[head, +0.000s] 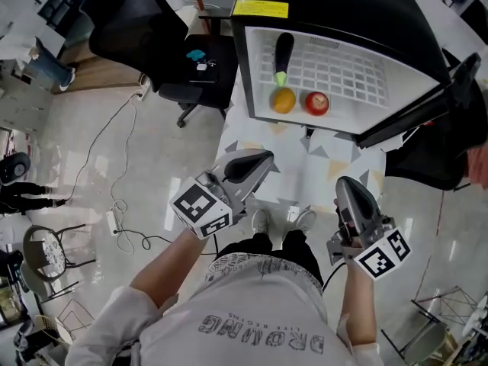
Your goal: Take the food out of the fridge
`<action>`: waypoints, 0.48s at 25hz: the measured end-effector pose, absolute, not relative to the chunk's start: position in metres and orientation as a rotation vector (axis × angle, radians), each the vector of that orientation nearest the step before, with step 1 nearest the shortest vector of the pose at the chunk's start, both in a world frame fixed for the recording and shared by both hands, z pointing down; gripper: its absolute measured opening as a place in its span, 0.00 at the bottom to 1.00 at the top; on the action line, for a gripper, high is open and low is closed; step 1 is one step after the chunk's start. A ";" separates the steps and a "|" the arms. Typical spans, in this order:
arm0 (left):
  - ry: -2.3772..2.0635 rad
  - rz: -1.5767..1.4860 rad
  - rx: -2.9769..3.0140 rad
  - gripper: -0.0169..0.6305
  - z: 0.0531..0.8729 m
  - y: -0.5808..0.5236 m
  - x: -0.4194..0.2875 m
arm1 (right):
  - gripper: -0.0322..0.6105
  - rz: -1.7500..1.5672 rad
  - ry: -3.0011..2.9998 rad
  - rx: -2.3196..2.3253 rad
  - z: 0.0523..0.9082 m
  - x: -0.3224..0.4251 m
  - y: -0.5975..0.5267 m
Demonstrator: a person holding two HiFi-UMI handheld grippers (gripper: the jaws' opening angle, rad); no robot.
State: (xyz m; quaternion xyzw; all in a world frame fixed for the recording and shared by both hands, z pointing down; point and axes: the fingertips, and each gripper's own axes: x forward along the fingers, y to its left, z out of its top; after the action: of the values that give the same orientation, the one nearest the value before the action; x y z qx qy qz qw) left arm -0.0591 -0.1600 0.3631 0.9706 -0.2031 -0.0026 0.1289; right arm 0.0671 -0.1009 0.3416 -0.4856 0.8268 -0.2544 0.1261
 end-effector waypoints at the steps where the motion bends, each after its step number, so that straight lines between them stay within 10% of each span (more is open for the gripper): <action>1: -0.597 -0.003 2.823 0.04 0.364 -0.162 -0.058 | 0.03 -0.741 2.408 -1.411 0.342 0.068 -0.103; 12: -0.719 0.042 2.804 0.04 0.380 -0.194 -0.035 | 0.03 -0.765 2.439 -1.361 0.351 0.090 -0.125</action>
State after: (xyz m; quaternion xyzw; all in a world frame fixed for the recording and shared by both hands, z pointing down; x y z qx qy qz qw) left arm -0.0353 -0.1943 0.3796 0.9612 -0.2464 0.0145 0.1231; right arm 0.0897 -0.1248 0.3511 -0.4665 0.8359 -0.2622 0.1223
